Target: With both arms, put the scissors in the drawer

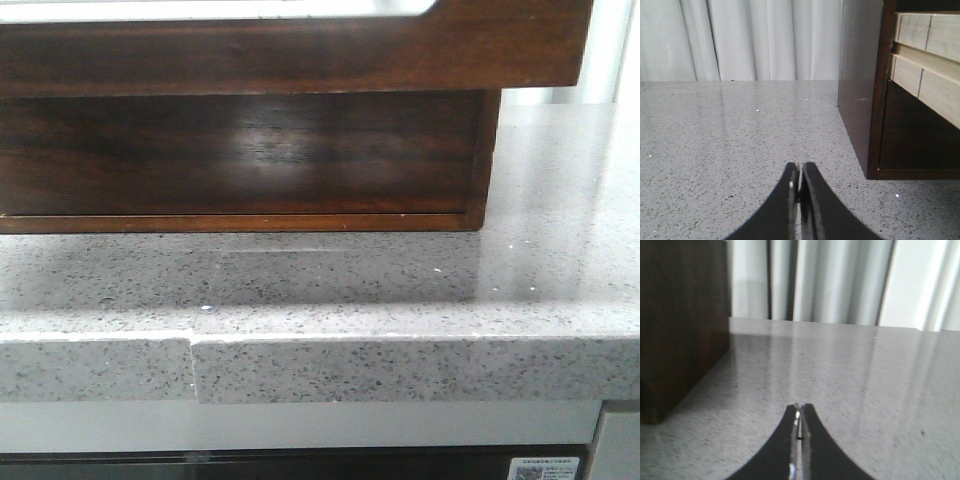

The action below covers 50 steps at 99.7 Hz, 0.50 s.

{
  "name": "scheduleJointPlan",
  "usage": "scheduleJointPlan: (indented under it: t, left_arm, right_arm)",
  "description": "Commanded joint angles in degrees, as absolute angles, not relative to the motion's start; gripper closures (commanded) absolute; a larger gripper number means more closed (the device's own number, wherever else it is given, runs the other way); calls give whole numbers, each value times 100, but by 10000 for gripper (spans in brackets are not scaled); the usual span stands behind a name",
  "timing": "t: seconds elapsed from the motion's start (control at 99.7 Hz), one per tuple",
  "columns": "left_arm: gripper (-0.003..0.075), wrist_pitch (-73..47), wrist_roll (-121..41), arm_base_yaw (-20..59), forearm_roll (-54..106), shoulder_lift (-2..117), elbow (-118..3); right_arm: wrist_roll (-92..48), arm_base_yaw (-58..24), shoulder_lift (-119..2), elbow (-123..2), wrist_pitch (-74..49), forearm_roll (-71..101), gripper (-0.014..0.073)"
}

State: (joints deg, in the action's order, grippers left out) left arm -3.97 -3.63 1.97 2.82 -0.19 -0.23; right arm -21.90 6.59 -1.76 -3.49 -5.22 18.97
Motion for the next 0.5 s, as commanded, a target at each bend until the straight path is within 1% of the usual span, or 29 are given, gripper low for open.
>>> scheduleJointPlan:
  t: [0.0,0.04,0.09,0.14,0.492]
  left_arm:
    - [741,83,-286,189,275,-197,175]
    - [741,83,-286,189,275,-197,175]
    - [741,83,-286,189,275,-197,175]
    - [741,83,-286,189,275,-197,175]
    - [741,83,-286,189,275,-197,175]
  right_arm:
    - [-602,672,-118,-204,317,357,662]
    - [-108,672,-75,-48,613,-197,662]
    - [0,672,-15,189,988,-354,662]
    - [0,672,78,125,525,-340,662]
    - [0,672,186,155,278,-124,662]
